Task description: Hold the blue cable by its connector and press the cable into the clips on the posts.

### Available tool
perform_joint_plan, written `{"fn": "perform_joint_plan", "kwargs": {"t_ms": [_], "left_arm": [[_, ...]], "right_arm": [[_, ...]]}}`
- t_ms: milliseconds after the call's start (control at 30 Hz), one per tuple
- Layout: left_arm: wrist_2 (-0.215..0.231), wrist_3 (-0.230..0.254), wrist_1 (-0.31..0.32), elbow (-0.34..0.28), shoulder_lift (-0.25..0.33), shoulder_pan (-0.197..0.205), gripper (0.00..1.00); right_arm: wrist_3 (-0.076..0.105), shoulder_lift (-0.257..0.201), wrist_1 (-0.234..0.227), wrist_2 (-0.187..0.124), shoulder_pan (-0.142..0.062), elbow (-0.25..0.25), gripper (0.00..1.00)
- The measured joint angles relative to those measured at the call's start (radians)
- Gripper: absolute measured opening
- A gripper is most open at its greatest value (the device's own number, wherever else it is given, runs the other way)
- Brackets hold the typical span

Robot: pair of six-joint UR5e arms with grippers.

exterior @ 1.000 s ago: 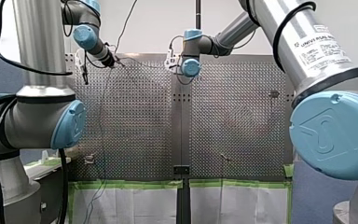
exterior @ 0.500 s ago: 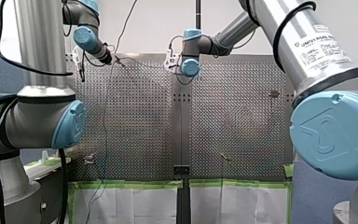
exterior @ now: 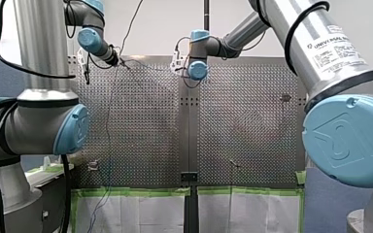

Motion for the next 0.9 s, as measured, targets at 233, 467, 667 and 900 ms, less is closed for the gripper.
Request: {"fn": "perform_joint_plan", "kwargs": {"t_ms": [233,467,667,900], "left_arm": [[-0.005,0.004,-0.001,0.000,0.000,-0.005,1.00],[-0.006,0.030,-0.001,0.000,0.005,-0.011,1.00],[-0.003,0.041,0.000,0.000,0.014,-0.020,1.00],[-0.002,0.051,-0.001,0.000,0.021,-0.030,1.00]], "right_arm": [[0.000,0.000,0.000,-0.001,0.000,0.000,0.00],[0.000,0.000,0.001,-0.001,0.003,0.000,0.00],[0.000,0.000,0.002,-0.001,0.005,0.000,0.00],[0.000,0.000,0.001,-0.001,0.007,0.000,0.00]]}}
